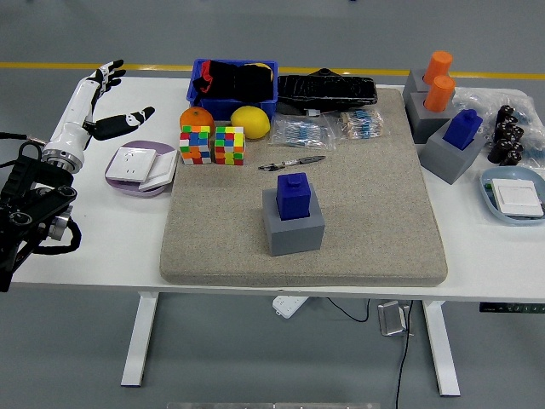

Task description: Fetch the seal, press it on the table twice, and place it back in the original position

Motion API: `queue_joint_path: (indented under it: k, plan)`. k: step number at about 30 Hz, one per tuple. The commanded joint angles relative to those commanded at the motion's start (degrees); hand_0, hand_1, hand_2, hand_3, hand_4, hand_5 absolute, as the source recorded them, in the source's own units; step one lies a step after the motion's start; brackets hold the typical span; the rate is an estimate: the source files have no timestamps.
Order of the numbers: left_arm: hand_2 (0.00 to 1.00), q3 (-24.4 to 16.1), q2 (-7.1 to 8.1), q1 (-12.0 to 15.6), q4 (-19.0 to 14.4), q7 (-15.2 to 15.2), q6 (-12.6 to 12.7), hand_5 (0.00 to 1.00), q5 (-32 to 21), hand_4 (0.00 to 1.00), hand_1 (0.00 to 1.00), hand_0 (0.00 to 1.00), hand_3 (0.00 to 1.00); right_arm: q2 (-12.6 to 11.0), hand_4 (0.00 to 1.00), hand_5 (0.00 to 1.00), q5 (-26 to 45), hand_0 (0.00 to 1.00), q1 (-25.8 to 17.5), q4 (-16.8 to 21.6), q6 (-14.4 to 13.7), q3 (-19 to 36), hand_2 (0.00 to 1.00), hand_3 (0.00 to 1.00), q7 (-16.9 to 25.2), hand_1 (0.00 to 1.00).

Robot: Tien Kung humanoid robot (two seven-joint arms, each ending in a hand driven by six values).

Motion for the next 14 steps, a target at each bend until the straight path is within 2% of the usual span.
queue_joint_path:
  k: [14]
  plan:
    - [0.907, 0.04, 0.00, -0.24, 0.06, 0.01, 0.18, 0.131, 0.02, 0.859, 0.894, 0.919, 0.944, -0.03, 0.752, 0.369, 0.05, 0.831, -0.04, 0.04, 0.02, -0.01, 0.751, 0.690, 0.00, 0.760]
